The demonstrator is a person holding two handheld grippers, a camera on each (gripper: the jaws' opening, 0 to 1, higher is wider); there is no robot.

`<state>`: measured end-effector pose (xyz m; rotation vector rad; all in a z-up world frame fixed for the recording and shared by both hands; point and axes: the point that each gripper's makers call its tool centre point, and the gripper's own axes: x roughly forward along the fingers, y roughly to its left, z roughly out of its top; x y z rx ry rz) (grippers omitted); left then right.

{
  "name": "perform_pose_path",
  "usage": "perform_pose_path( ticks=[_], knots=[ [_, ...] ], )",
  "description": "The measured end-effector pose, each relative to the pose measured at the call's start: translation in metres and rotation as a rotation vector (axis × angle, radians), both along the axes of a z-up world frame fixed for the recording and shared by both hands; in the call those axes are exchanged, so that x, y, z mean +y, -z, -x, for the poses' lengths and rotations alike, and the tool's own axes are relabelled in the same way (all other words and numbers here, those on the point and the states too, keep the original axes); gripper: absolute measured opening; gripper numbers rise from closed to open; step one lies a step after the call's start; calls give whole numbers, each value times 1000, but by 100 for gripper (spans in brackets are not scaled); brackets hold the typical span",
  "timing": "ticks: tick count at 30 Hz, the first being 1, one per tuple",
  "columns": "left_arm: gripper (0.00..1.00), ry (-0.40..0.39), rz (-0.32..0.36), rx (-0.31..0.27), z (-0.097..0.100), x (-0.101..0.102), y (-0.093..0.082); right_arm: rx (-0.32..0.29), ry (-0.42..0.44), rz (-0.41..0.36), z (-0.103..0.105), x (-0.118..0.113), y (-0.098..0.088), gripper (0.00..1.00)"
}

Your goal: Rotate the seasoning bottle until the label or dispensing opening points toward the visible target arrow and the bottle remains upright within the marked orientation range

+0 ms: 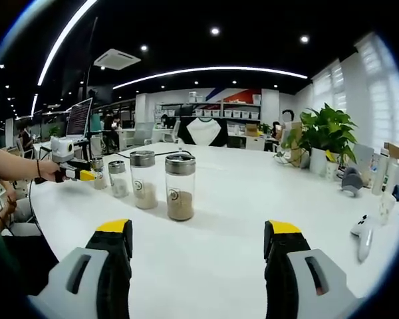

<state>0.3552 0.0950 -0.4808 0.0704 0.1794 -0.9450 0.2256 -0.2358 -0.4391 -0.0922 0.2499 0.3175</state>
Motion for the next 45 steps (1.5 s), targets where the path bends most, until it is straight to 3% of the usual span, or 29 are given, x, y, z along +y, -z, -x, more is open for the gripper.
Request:
perform_pose_path(
  ticks=[2, 3, 5, 8, 11, 15, 19, 22, 24, 28, 35, 38, 45],
  knots=[
    [57, -43, 20, 1, 1, 3, -4, 2, 0, -2, 0, 0, 1, 83],
    [58, -95, -9, 8, 1, 9, -3, 3, 0, -1, 0, 0, 1, 83],
    [60, -147, -21, -44, -1, 12, -9, 9, 2, -2, 0, 0, 3, 83],
    [61, -187, -19, -51, 4, 9, -13, 11, -2, -5, 0, 1, 4, 83],
    [61, -263, -67, -60, 4, 11, -11, 9, -4, 1, 0, 1, 4, 83],
    [60, -361, -33, -63, 6, 12, -15, 9, 2, -3, 0, -1, 4, 83],
    [60, -430, -50, -79, 8, 12, -17, 9, 4, 1, 1, -3, 4, 83],
    [58, -571, -23, -77, 5, 19, -18, 14, 6, -1, 1, -4, 6, 83],
    [58, -560, -13, -79, 7, 13, -17, 17, 2, -4, 1, -2, 7, 83],
    [58, -610, 5, -64, 4, 9, -15, 12, -5, -2, 1, 1, 5, 83],
    [56, -748, -14, -62, -5, 10, -11, 23, -4, -6, 1, 1, 9, 83],
    [54, -762, 15, -41, -9, 8, -8, 22, -7, -3, 1, 1, 9, 83],
    [48, -796, 16, -60, -16, 11, -10, 19, -7, -3, -1, 0, 7, 83]
  ],
)
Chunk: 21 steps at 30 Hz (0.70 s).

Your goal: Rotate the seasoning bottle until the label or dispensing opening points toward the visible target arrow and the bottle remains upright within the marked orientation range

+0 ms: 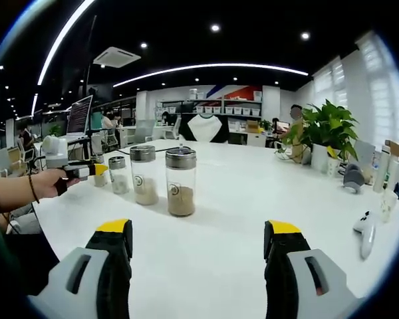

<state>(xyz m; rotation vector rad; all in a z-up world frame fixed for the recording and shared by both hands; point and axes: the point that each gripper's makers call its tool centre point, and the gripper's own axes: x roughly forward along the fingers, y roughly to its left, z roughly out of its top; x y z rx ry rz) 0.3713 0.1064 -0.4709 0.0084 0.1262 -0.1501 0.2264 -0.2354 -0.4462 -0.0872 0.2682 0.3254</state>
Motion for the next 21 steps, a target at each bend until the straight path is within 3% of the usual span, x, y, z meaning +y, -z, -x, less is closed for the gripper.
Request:
perform_pose_path(
  ticks=[10, 21],
  knots=[
    [37, 17, -18, 4, -1, -2, 4, -11, -16, -7, -5, 8, -5, 83],
    [36, 32, -19, 5, -3, -2, 5, -12, -6, -19, -3, 5, -5, 83]
  ],
)
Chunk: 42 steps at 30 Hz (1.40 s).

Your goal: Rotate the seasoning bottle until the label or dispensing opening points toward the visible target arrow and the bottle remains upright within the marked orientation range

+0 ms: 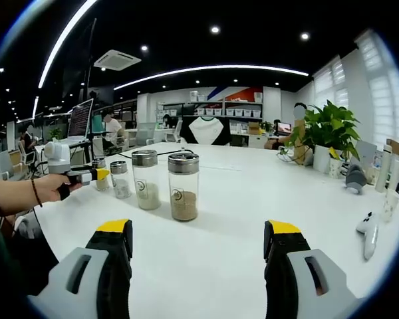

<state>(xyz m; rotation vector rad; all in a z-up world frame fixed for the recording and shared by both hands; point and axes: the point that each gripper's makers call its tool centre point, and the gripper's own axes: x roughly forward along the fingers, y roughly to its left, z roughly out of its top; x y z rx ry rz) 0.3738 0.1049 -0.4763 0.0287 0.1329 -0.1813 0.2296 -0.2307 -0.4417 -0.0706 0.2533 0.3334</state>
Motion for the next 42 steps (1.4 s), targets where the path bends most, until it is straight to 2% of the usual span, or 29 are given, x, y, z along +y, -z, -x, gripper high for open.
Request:
perform_pose_path(
  ticks=[16, 42],
  knots=[
    [36, 64, 20, -3, 0, -2, 1, 0, -7, -5, 1, 4, 1, 82],
    [35, 318, 15, 7, 2, -9, 2, 5, -9, -7, 2, 4, 4, 82]
  ],
)
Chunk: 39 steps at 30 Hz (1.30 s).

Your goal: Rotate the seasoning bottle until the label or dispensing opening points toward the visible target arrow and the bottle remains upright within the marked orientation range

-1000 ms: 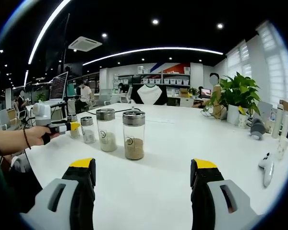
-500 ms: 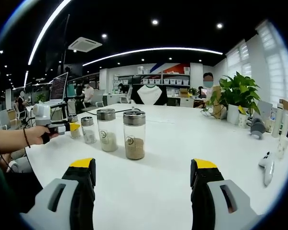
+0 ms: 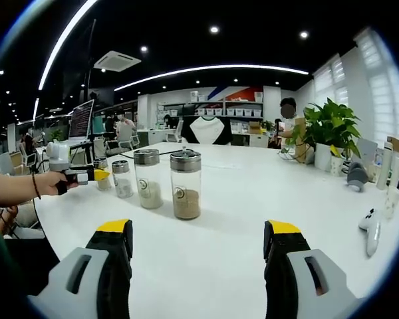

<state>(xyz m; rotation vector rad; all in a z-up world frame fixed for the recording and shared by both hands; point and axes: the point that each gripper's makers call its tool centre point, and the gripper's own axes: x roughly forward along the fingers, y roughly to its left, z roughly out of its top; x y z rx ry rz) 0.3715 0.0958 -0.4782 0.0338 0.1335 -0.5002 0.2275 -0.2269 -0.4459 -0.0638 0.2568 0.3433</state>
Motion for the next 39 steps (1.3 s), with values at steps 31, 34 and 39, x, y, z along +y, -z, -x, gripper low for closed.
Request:
perform_pose_path(
  ticks=[31, 34, 39],
  knots=[
    [35, 441, -26, 16, 9, -12, 1, 4, -6, -1, 2, 4, -1, 82],
    [35, 476, -34, 19, 9, -12, 1, 5, -6, 0, 3, 3, -2, 82],
    [35, 535, -53, 25, 10, -14, 1, 3, -3, 4, 3, 2, -3, 82]
  ],
)
